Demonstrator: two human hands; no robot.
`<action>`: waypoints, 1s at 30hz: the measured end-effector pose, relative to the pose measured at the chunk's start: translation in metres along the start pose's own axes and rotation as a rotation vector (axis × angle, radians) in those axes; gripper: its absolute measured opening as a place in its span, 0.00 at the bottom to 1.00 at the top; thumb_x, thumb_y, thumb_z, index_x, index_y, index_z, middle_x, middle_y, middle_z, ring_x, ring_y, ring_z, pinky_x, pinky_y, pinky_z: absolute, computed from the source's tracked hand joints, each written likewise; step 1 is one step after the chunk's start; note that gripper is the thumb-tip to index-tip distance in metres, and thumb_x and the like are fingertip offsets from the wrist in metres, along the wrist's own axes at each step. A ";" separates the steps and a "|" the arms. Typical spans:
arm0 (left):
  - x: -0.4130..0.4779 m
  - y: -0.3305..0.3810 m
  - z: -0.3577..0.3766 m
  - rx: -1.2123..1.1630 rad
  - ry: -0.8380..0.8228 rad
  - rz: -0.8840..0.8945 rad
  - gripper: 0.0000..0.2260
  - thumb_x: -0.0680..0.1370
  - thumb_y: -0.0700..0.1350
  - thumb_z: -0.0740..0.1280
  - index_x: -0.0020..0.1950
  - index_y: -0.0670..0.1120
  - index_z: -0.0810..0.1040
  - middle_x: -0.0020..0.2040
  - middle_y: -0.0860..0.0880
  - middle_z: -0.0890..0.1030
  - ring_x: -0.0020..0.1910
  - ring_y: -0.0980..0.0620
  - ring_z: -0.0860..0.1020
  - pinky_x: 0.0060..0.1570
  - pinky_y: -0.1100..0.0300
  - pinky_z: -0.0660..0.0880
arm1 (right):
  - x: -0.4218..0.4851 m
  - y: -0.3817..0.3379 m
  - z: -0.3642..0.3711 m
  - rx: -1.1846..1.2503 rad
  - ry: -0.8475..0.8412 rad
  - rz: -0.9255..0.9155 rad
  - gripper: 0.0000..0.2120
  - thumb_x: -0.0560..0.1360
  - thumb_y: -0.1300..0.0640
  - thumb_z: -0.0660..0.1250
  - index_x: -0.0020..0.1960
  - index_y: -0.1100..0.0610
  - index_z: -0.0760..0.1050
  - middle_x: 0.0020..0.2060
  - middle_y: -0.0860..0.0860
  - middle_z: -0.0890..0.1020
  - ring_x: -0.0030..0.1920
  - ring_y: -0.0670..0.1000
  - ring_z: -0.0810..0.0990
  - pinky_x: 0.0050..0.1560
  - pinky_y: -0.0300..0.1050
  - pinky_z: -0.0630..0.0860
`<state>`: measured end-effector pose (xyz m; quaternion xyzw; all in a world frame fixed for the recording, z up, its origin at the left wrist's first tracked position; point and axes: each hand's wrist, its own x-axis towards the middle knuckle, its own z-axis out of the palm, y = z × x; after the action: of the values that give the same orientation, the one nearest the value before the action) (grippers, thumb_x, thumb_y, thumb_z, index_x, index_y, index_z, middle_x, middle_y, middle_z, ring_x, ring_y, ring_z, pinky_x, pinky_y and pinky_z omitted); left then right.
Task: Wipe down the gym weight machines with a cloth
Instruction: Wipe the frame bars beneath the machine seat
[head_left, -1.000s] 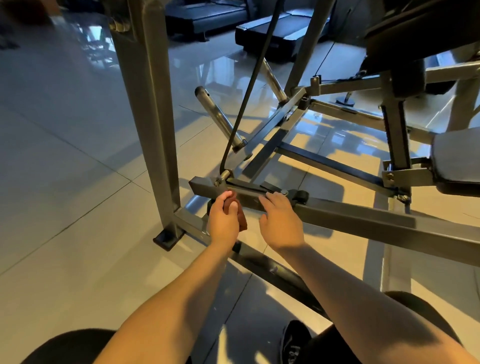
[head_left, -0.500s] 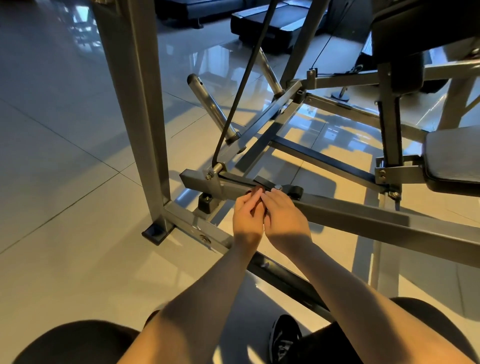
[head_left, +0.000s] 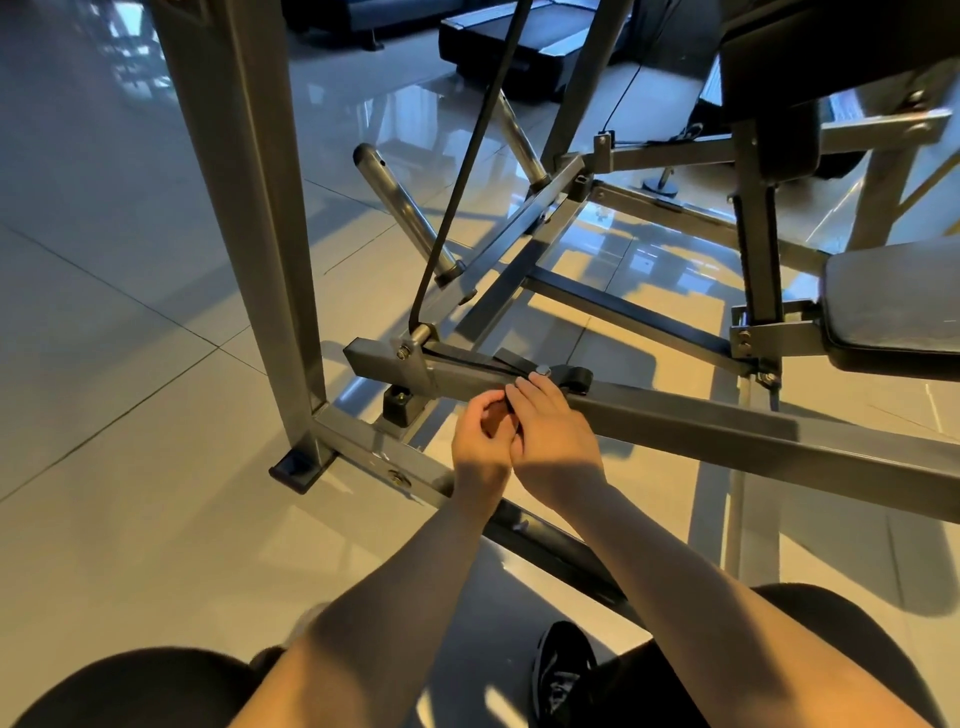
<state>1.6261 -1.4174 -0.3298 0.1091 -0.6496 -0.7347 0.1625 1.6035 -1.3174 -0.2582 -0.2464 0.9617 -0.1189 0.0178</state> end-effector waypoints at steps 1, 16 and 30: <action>0.003 -0.001 -0.002 0.034 0.025 0.012 0.13 0.80 0.40 0.67 0.65 0.46 0.76 0.58 0.48 0.81 0.60 0.49 0.80 0.61 0.46 0.79 | -0.001 0.001 0.001 0.008 0.020 -0.006 0.27 0.85 0.51 0.56 0.82 0.52 0.54 0.82 0.48 0.55 0.82 0.49 0.47 0.79 0.50 0.55; 0.028 -0.004 -0.024 0.202 0.117 -0.015 0.11 0.82 0.44 0.66 0.64 0.52 0.75 0.61 0.50 0.78 0.60 0.51 0.77 0.59 0.51 0.80 | -0.002 0.010 0.025 -0.128 0.274 -0.139 0.24 0.78 0.57 0.70 0.72 0.61 0.73 0.71 0.57 0.75 0.75 0.58 0.69 0.63 0.55 0.76; 0.025 -0.003 -0.025 0.207 0.129 -0.025 0.11 0.82 0.44 0.66 0.64 0.52 0.76 0.60 0.51 0.78 0.60 0.53 0.77 0.60 0.50 0.79 | 0.001 0.011 0.024 -0.008 0.228 -0.084 0.21 0.85 0.54 0.55 0.76 0.56 0.68 0.76 0.51 0.69 0.79 0.52 0.62 0.74 0.51 0.61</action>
<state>1.6125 -1.4496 -0.3345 0.1807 -0.7086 -0.6571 0.1827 1.5997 -1.3135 -0.2841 -0.2715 0.9467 -0.1429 -0.0976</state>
